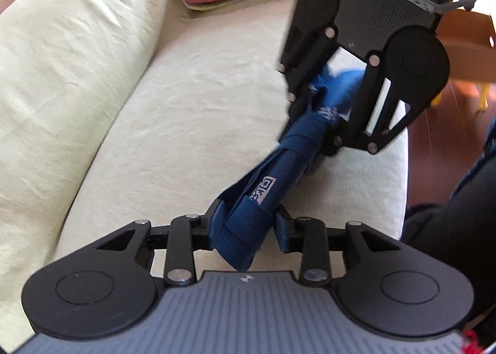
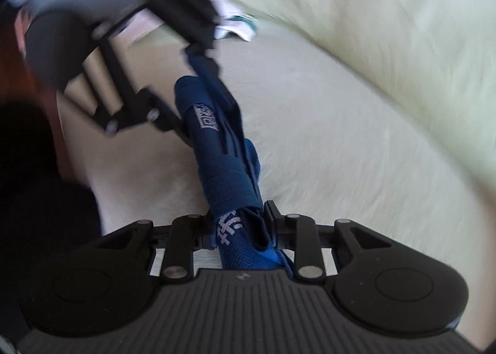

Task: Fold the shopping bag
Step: 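Lift the folded blue bundle with the right gripper as the left gripper releases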

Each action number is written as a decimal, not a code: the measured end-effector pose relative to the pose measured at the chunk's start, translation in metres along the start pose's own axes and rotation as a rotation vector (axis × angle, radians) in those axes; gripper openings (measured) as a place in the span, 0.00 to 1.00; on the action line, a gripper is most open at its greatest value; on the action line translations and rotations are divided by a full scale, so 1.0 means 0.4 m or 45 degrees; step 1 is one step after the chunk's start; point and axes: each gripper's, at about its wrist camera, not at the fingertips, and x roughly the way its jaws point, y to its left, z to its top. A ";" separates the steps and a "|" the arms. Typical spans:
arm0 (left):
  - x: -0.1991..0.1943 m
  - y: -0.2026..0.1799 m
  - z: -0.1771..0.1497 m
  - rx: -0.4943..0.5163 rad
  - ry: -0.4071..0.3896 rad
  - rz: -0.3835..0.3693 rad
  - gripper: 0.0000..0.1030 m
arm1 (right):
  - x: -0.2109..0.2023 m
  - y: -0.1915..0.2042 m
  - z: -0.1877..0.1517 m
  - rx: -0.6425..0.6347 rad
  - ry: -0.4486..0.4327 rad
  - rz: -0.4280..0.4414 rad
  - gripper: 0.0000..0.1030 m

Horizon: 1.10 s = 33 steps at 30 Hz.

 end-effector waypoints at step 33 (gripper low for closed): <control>0.069 0.032 0.101 -0.830 0.026 -0.011 0.37 | -0.127 -0.265 -0.385 1.669 -0.325 0.316 0.23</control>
